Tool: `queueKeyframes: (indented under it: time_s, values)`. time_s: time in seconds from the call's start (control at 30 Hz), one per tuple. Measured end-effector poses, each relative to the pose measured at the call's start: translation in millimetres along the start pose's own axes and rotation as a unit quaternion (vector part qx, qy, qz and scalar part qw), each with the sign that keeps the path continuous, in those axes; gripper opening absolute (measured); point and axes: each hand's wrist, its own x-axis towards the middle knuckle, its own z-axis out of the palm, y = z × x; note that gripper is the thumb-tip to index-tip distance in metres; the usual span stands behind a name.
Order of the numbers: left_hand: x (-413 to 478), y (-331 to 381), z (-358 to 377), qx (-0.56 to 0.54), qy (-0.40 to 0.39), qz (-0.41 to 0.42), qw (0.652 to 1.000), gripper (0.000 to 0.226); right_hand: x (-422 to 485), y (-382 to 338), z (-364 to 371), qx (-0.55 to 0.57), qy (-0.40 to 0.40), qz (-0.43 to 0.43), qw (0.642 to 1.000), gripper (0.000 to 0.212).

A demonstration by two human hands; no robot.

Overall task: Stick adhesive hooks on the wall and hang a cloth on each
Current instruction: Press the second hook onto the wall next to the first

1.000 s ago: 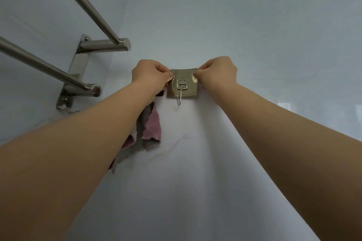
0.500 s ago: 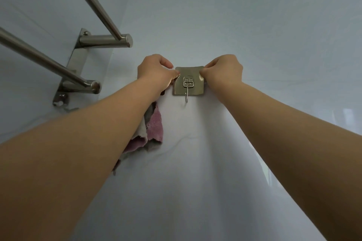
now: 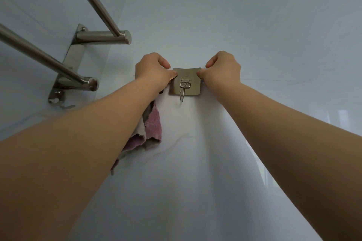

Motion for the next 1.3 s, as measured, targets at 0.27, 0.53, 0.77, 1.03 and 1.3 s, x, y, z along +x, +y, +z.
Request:
queueKeyframes:
  time_s: [0.27,0.53,0.77,1.03,1.3]
  values:
    - [0,1,-1,0.011,0.006,0.005,1.000,0.030,1,1,2,-0.024,-0.001,-0.022,0.999,0.014]
    - [1,1,0,0.052,0.010,0.027,0.998,0.031,2,0,5,-0.040,-0.005,-0.024,0.999,0.012]
    - [5,1,2,0.136,0.019,0.053,0.989,0.032,3,-2,6,-0.055,-0.002,-0.029,0.998,0.013]
    - [2,6,0,0.220,0.008,0.087,0.972,0.013,2,-3,9,-0.098,-0.010,-0.036,0.994,0.016]
    - [-1,1,1,0.220,-0.031,0.107,0.969,0.014,-4,2,10,-0.131,0.002,-0.067,0.989,0.016]
